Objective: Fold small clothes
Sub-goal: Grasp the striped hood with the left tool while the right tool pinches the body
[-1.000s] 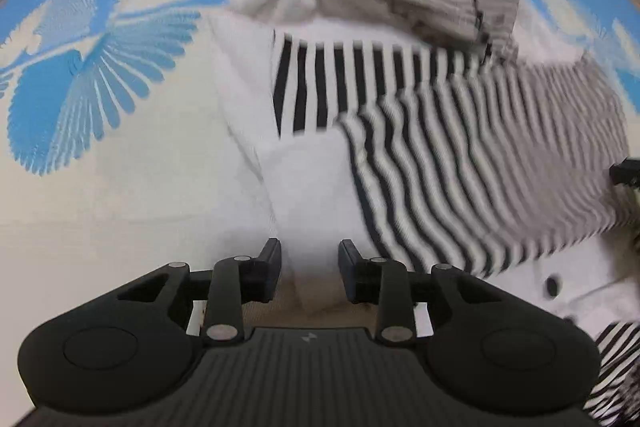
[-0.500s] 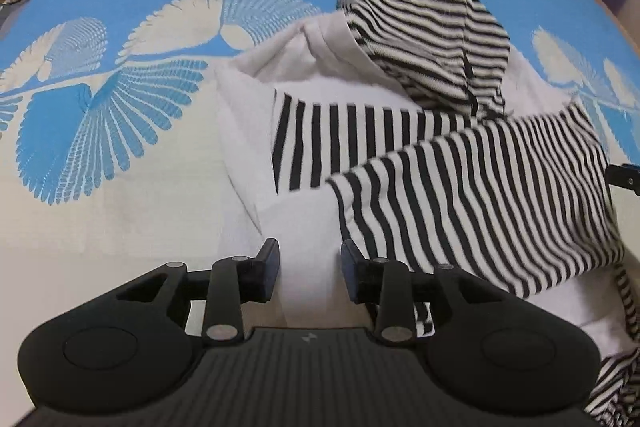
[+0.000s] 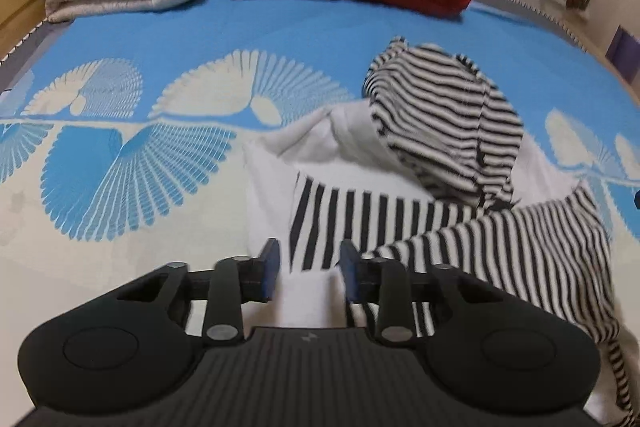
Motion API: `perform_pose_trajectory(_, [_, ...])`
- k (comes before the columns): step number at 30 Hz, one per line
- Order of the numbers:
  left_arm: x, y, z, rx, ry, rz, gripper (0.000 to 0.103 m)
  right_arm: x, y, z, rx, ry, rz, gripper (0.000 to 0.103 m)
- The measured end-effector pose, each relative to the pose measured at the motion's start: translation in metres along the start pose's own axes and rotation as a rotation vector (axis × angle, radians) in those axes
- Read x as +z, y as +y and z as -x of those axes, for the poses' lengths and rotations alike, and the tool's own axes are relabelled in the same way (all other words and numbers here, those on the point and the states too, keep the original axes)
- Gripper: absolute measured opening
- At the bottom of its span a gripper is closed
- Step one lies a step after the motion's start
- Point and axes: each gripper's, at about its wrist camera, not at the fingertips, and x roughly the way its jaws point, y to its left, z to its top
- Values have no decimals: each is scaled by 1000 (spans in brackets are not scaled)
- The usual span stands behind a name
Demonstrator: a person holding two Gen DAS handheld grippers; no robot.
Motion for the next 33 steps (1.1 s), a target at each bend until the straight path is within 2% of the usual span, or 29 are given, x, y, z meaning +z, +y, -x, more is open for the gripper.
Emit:
perform_pose_trajectory(2, [3, -3, 2, -16, -23, 7, 18, 3, -5, 3, 10, -13, -2, 10])
perform_pose_trajectory(7, [26, -17, 1, -76, -48, 30, 16, 8, -31, 7, 13, -7, -85, 11])
perform_pose_trajectory(14, [119, -72, -39, -151, -51, 45, 16, 9, -49, 7, 25, 38, -150, 11])
perform_pose_trajectory(18, [170, -110, -81, -140, -48, 33, 16, 13, -56, 4, 38, 51, -164, 11])
perform_pose_trajectory(22, [209, -137, -136, -72, -38, 20, 19, 16, -55, -1, 50, 71, -150, 12])
perform_pose_trajectory(24, [221, -142, -163, -18, -25, 23, 26, 17, -53, -4, 48, 85, -134, 12])
perform_pose_trajectory(26, [229, -145, -188, 32, -5, 34, 63, 18, -54, -8, 52, 100, -131, 12])
perform_pose_trajectory(28, [234, -147, -207, 76, -8, 33, 75, 18, -56, -13, 53, 122, -139, 12])
perform_pose_trajectory(33, [241, -159, -246, 125, 27, -7, 76, 19, -66, -23, 34, 154, -161, 12])
